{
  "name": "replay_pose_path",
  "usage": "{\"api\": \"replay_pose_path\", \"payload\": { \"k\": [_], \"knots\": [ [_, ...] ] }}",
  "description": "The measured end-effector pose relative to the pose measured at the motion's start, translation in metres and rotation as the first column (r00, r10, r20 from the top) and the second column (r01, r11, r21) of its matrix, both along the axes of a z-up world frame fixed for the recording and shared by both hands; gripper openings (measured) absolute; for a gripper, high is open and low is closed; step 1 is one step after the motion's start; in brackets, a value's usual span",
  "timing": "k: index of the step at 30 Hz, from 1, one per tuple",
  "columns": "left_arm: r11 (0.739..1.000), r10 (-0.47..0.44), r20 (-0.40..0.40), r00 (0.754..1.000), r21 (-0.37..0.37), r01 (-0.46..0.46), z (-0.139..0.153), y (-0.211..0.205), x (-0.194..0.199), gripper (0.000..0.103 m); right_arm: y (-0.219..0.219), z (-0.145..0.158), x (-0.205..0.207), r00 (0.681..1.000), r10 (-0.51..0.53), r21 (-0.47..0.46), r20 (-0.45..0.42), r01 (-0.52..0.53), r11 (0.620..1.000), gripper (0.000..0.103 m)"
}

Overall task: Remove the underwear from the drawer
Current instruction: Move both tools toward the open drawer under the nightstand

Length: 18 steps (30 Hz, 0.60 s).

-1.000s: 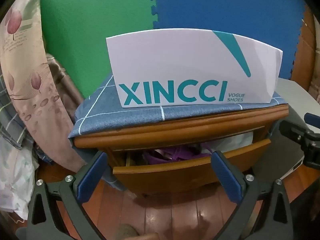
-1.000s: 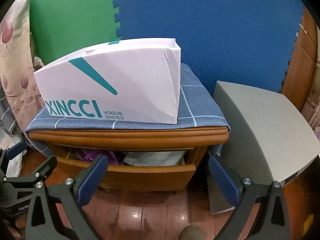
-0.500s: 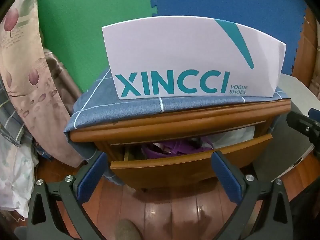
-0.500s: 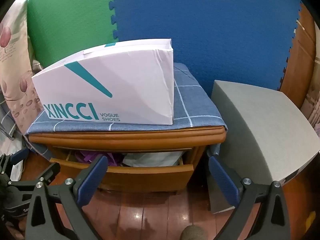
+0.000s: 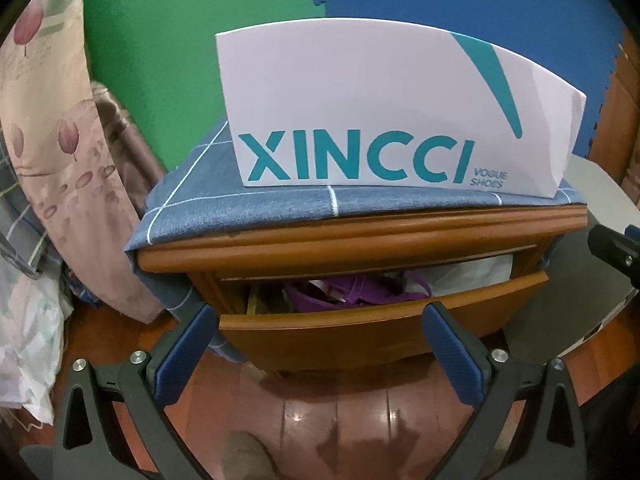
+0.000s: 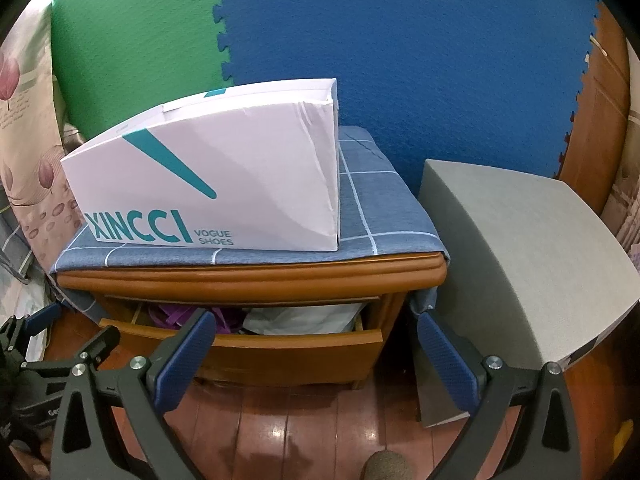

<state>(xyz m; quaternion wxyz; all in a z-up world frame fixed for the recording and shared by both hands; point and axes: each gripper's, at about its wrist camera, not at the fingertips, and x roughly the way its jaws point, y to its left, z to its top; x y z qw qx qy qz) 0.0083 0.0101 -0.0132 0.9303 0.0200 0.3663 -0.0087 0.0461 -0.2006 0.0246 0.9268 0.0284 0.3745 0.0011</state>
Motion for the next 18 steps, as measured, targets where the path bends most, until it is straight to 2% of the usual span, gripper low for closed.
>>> {"api": "replay_pose_path", "payload": {
  "k": [11, 14, 18],
  "knots": [
    [1.0, 0.016, -0.008, 1.0, -0.021, -0.017, 0.002, 0.001, 0.002, 0.103, -0.011, 0.011, -0.001, 0.999, 0.006, 0.023, 0.032, -0.006, 1.0, 0.103],
    [0.998, 0.038, 0.026, 0.999, -0.043, -0.037, 0.01, -0.001, 0.001, 0.103, -0.022, 0.027, 0.001, 0.996, 0.003, 0.041, 0.086, -0.007, 0.999, 0.103],
    [0.984, 0.096, 0.008, 0.995, -0.153, -0.093, 0.011, 0.007, 0.007, 0.103, -0.04, 0.057, 0.002, 0.972, 0.004, 0.013, 0.233, -0.008, 1.0, 0.103]
  ]
}}
